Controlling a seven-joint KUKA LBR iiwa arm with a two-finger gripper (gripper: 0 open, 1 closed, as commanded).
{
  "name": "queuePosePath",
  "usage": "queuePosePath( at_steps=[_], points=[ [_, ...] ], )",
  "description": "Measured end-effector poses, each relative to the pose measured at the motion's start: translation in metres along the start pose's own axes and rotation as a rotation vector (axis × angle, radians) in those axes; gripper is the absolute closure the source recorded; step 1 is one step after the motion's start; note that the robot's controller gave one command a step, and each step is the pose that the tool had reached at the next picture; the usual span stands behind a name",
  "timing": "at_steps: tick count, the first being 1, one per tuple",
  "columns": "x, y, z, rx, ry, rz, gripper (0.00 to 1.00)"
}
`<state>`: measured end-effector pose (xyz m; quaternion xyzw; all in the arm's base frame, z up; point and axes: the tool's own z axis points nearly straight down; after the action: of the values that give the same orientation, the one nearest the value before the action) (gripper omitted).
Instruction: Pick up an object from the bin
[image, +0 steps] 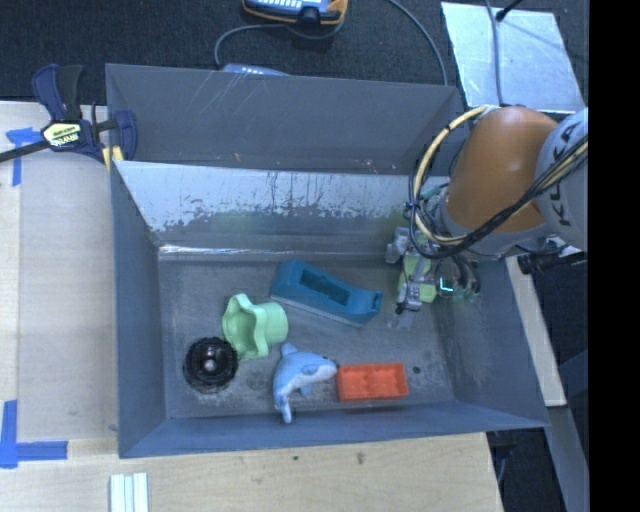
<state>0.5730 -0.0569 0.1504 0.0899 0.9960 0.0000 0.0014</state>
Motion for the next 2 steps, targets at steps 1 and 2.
queuePosePath(
  at_steps=[1,2],
  points=[
    [-0.001,0.022,0.031,0.001,-0.013,0.033,0.00],
    [-0.014,0.071,0.066,-0.002,0.001,-0.021,1.00]
  ],
)
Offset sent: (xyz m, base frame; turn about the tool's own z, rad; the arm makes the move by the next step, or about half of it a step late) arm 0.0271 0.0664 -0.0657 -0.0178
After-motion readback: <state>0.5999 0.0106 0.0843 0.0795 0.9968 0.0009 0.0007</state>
